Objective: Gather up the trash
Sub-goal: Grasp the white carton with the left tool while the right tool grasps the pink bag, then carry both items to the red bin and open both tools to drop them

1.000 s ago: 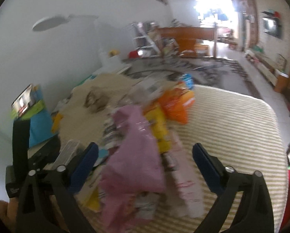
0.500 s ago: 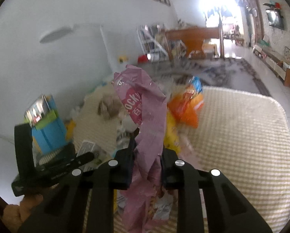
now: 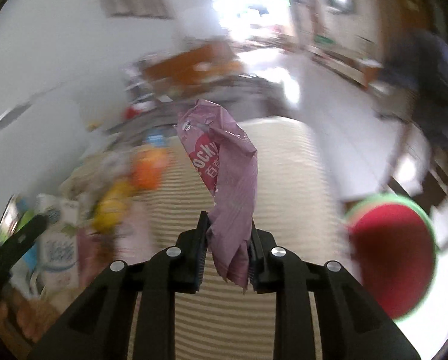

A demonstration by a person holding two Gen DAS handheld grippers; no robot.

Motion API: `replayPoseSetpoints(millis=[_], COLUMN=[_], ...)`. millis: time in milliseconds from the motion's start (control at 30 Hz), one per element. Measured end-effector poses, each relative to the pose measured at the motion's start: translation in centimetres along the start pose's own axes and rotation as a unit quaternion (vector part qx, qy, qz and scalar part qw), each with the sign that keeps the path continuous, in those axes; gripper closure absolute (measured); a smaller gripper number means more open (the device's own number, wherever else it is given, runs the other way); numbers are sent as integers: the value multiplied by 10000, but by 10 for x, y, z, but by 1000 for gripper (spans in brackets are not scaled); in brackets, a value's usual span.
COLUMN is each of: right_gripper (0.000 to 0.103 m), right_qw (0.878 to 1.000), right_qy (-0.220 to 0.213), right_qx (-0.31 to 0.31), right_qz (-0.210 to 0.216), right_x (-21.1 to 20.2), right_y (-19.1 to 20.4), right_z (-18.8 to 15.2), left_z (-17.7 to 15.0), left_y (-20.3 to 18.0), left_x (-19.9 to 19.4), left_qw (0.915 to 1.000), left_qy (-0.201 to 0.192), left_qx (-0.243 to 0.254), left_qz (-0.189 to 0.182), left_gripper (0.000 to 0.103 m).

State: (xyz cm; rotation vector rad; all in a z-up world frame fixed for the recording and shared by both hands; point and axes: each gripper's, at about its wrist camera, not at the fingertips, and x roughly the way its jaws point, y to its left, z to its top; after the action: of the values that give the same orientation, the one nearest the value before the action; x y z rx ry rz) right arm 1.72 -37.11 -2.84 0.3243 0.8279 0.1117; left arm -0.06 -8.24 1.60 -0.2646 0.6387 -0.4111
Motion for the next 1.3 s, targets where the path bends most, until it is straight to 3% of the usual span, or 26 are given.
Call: replayPoseSetpoints(millis=[167, 367, 400, 467, 500, 567, 633, 700, 867, 933, 967, 1100, 1300], right_gripper=[80, 79, 76, 59, 48, 41, 28, 25, 23, 22, 21, 20, 20], right_qw=[9873, 9736, 9718, 9658, 9633, 9606, 9570, 9522, 9336, 9277, 9266, 9299, 9444], right_qy=[289, 283, 271, 184, 89, -173, -484, -809, -1480, -1625, -1658, -1618, -1459], right_qx=[1552, 2195, 2260, 2484, 2584, 2674, 2764, 2854, 3148, 3235, 3245, 3166, 2764], right_qz=[-162, -558, -617, -713, -719, -735, -735, -733, -858, -912, -928, -943, -1017], right_x=[-4, -19, -21, -27, -31, -39, -47, -53, -74, -80, -81, -81, -70], right_y=[-85, -134, -138, -150, -152, -156, -155, -161, -169, -173, -173, -169, -149], right_z=[-8, -9, -10, -13, -14, -10, -4, 1, 2, 2, 1, 5, 14], left_z=[-5, -11, -12, -15, -16, -19, -23, -27, -33, -33, -33, -29, -21], left_y=[-74, -118, -123, -132, -135, -143, -155, -165, -184, -187, -188, -187, -167], left_x=[71, 146, 152, 163, 167, 170, 180, 187, 201, 199, 196, 181, 149], left_qw=[9946, 9842, 9836, 9819, 9814, 9802, 9786, 9773, 9732, 9741, 9755, 9784, 9838], left_qy=[489, 1167, 1203, 1286, 1307, 1342, 1405, 1460, 1589, 1526, 1449, 1236, 991], left_qx=[395, 218, 216, 258, 295, 384, 467, 553, 778, 841, 866, 968, 924], left_qz=[-823, -1316, -1329, -1367, -1377, -1402, -1430, -1432, -1470, -1438, -1410, -1348, -1173], left_gripper=[62, 63, 63, 63, 63, 63, 63, 63, 60, 40, 35, 24, 22])
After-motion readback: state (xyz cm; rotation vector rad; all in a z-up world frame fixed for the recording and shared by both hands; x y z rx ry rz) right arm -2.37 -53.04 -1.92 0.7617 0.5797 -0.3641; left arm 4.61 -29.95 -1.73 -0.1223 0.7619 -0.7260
